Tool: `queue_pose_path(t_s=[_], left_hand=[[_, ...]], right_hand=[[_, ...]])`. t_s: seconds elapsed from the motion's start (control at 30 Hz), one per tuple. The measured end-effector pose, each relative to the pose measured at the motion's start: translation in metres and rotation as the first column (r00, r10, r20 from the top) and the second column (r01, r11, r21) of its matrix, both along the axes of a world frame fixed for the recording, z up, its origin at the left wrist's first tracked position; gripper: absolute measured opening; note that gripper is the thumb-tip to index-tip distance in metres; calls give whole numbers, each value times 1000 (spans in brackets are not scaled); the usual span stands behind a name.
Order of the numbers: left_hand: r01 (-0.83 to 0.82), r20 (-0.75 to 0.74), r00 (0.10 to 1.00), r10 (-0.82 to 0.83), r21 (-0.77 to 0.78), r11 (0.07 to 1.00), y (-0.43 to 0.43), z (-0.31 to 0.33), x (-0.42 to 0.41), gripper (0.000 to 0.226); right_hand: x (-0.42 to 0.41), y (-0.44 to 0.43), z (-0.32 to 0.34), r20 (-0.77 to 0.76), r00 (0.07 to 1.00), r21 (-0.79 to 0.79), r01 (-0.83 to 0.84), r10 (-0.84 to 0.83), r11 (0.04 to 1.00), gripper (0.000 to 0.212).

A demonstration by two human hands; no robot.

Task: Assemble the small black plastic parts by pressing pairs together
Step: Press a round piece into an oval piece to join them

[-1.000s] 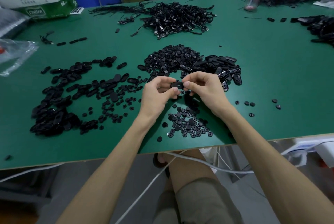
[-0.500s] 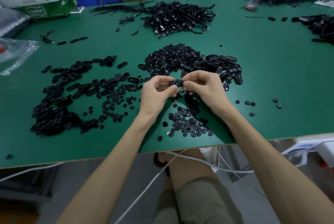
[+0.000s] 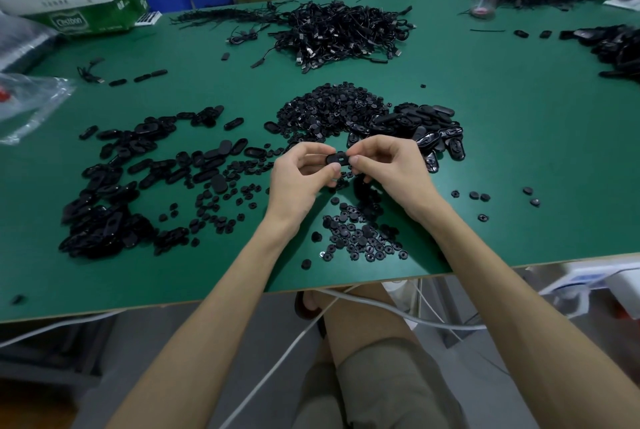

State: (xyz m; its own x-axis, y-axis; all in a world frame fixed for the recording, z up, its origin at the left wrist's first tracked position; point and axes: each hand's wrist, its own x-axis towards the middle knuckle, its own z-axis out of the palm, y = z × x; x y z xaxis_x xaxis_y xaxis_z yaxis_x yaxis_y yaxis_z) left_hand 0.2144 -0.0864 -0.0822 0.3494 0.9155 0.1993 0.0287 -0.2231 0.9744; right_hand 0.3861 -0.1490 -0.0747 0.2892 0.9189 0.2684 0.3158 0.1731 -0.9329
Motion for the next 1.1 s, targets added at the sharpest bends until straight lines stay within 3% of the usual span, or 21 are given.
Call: queue_pose_path(t_s=[0.77, 0.93, 1.1], left_hand=[[80, 31, 996, -79, -12, 997, -5, 4, 0, 18], [101, 71, 993, -99, -14, 995, -5, 5, -2, 18], [105, 17, 994, -105, -15, 994, -6, 4, 0, 15]], right_hand=[[-3, -2, 3, 116, 992, 33, 39, -43, 999, 9], [0, -1, 2, 36, 998, 8, 55, -55, 998, 28], [0, 0, -1, -22, 1000, -2, -7, 7, 1000, 22]])
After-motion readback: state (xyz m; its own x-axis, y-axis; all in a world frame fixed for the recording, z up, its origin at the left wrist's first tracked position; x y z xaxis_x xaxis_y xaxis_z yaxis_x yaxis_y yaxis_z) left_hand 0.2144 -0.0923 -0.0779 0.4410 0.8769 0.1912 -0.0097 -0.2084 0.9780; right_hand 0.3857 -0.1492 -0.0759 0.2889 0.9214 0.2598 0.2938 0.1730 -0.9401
